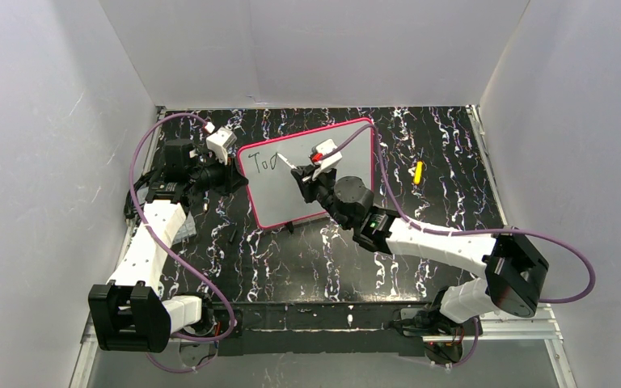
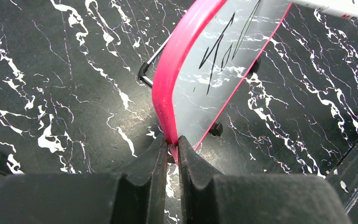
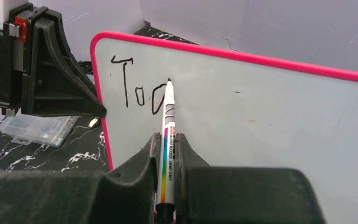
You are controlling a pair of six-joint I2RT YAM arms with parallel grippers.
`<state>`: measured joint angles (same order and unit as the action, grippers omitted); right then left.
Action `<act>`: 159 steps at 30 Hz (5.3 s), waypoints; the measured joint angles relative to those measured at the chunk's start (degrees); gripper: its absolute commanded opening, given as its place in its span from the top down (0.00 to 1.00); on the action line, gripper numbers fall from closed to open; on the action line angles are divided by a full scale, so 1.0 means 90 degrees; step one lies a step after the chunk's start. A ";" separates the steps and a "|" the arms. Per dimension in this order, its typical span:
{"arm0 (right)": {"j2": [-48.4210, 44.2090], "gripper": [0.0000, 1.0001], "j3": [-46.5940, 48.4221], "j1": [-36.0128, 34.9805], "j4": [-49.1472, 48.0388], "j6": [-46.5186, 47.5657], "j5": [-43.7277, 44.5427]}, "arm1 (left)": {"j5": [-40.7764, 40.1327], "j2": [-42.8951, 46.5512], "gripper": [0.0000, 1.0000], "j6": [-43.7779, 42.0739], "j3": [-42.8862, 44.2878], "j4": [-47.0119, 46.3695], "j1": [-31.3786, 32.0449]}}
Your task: Write a sentence on the whiteboard
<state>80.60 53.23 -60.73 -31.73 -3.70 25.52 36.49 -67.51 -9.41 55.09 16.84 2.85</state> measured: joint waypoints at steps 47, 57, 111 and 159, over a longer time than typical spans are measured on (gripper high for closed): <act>-0.0583 0.99 -0.0488 0.0039 0.0177 -0.0340 -0.0012 | 0.0002 0.0002 1.00 -0.0002 0.0000 0.0012 0.0000; -0.0466 0.99 -0.0483 0.0087 0.0107 -0.0233 0.0002 | 0.0005 0.0002 1.00 -0.0002 0.0000 0.0012 0.0000; -0.0260 0.99 -0.0449 0.0318 0.0221 -0.0211 -0.0398 | -0.0029 0.0002 1.00 -0.0022 0.0000 0.0010 0.0000; -0.0418 0.99 -0.0510 0.0321 0.0068 -0.0032 -0.0063 | -0.0010 0.0002 1.00 -0.0022 0.0000 0.0015 0.0000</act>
<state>76.84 48.64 -57.84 -31.11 -3.99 24.95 36.40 -67.48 -9.61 55.09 16.97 2.85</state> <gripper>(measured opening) 0.186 0.105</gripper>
